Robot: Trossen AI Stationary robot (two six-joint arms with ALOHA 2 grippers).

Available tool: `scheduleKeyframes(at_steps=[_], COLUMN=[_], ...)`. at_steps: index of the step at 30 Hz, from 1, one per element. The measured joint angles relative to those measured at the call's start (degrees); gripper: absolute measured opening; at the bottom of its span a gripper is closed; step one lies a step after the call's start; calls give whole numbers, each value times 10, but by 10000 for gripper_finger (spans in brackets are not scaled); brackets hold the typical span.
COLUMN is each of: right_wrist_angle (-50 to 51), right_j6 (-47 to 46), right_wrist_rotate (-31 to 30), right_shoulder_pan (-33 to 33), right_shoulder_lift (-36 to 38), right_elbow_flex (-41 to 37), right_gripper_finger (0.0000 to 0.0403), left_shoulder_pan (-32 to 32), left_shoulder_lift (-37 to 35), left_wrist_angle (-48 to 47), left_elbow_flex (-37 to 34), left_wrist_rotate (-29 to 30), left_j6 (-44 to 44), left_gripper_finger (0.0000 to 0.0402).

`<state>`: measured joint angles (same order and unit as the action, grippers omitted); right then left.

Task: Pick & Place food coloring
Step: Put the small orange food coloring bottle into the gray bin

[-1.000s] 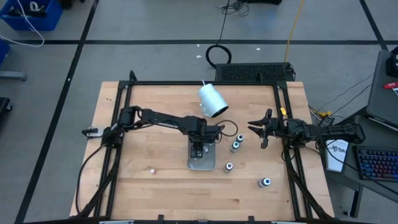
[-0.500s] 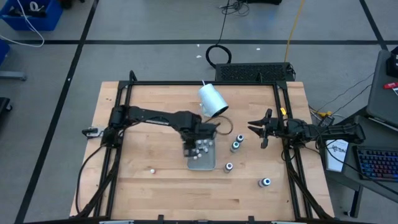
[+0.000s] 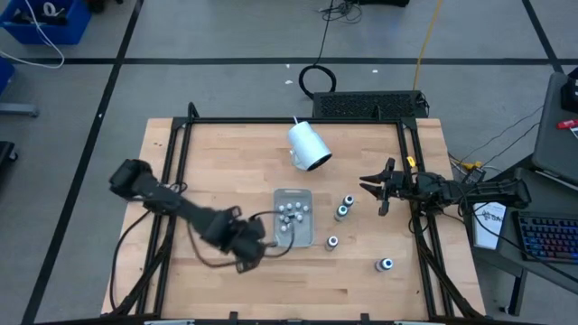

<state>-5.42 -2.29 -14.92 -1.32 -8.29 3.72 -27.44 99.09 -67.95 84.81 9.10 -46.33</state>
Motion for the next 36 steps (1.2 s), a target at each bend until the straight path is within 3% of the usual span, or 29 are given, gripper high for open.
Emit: scheduleKeyframes(at_steps=[7, 16, 20, 26, 36], right_wrist_angle=[0, -1, -1, -1, -1], right_j6=[0, 0, 0, 0, 0], right_wrist_rotate=[0, 0, 0, 0, 0], right_shoulder_pan=[0, 0, 0, 0, 0], right_shoulder_lift=[0, 0, 0, 0, 0], right_elbow_flex=[0, 0, 0, 0, 0], right_gripper_finger=[77, 77, 77, 77, 77], left_shoulder_pan=[-68, -72, -66, -57, -57], left_shoulder_lift=[-24, -24, -24, -24, -24], left_wrist_angle=[20, 21, 22, 28, 98], left_elbow_flex=[-106, -165, -183, -196, -229], left_wrist_rotate=[-1, -9, -5, -51, -74], left_j6=[-192, -361, -390, -405, -407], left_gripper_finger=[175, 193, 191, 187, 177])
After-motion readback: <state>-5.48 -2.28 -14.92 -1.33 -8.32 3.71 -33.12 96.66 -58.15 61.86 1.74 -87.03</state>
